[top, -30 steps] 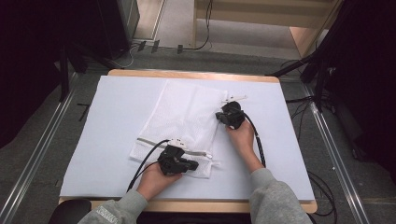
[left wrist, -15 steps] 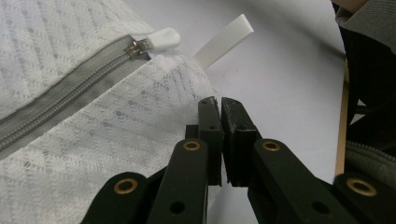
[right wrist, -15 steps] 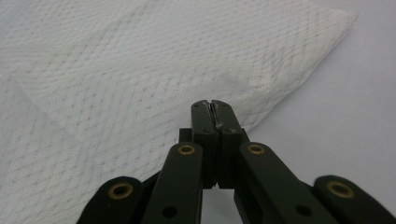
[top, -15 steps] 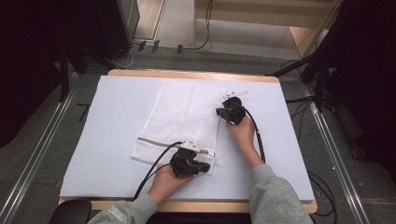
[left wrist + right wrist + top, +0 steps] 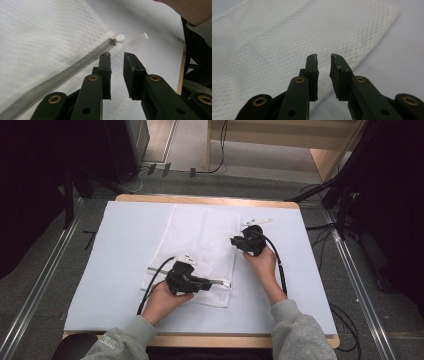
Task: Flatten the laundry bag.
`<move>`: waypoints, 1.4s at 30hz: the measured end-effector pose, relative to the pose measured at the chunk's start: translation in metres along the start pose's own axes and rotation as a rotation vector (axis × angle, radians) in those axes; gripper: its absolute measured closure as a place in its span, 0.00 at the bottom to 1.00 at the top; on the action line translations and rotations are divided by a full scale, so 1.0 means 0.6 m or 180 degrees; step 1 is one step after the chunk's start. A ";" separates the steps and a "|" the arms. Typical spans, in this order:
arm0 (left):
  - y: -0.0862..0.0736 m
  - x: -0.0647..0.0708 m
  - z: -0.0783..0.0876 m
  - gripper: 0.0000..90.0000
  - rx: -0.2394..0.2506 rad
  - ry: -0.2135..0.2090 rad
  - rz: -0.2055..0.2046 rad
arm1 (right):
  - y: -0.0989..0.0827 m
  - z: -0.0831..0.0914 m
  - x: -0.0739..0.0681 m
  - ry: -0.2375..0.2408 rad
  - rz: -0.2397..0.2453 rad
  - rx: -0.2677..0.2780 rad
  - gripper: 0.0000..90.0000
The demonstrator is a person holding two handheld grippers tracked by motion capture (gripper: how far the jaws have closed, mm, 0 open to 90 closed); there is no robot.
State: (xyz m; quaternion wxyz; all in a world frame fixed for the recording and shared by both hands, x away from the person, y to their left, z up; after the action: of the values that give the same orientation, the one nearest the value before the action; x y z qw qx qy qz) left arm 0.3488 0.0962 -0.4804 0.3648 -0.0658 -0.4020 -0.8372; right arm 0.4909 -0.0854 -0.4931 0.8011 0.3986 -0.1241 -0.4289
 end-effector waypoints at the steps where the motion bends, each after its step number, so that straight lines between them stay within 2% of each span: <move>1: 0.002 -0.008 0.011 0.83 0.0008 0.0036 0.0000 | -0.001 0.006 -0.004 0.0021 0.0014 0.0019 0.83; 5: 0.003 -0.041 0.049 0.79 0.0019 0.0175 -0.0014 | -0.012 0.036 -0.029 0.0129 0.0052 0.0067 0.80; 9: 0.004 -0.078 0.081 0.76 0.0076 0.0290 0.0068 | -0.032 0.062 -0.052 0.0175 0.0148 0.0074 0.77; 11: 0.003 -0.097 0.093 0.74 0.0083 0.0324 0.0129 | -0.043 0.072 -0.059 0.0203 0.0145 0.0073 0.77; 17: -0.001 -0.149 0.122 0.70 0.0128 0.0446 0.0268 | -0.075 0.089 -0.073 0.0248 0.0115 0.0033 0.72; 21: -0.004 -0.183 0.138 0.66 0.0158 0.0609 0.0347 | -0.094 0.092 -0.083 0.0235 0.0111 -0.0021 0.66; 24: -0.008 -0.207 0.144 0.64 0.0104 0.0750 0.0383 | -0.105 0.093 -0.088 0.0234 0.0093 -0.0033 0.64; 30: -0.012 -0.241 0.146 0.61 0.0100 0.0942 0.0436 | -0.111 0.089 -0.095 0.0226 0.0083 -0.0047 0.61; 34: -0.018 -0.257 0.142 0.60 0.0059 0.1015 0.0477 | -0.112 0.083 -0.095 0.0211 0.0085 -0.0035 0.60; 37: -0.023 -0.267 0.136 0.59 0.0046 0.1017 0.0542 | -0.115 0.072 -0.096 0.0210 0.0071 -0.0083 0.58; 39: -0.027 -0.271 0.132 0.59 0.0011 0.1038 0.0549 | -0.117 0.064 -0.098 0.0211 0.0092 -0.0128 0.57; 42: -0.025 -0.270 0.129 0.60 0.0043 0.1011 0.0507 | -0.116 0.054 -0.098 0.0197 0.0082 -0.0137 0.56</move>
State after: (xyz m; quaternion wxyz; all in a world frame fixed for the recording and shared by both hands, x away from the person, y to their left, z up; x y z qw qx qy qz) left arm 0.4419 0.2483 -0.5037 0.4893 0.0381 -0.3384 -0.8028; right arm 0.3970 -0.0782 -0.5156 0.8184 0.3928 -0.0951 -0.4085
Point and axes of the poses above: each handheld gripper's, and its own axes: z roughly backward along the jaws, y roughly out of its top, x roughly to its right, the point moved 7 cm from there along -z, roughly forward along the jaws, and after that the axes turned 2 degrees about z, right-handed, at the moved point
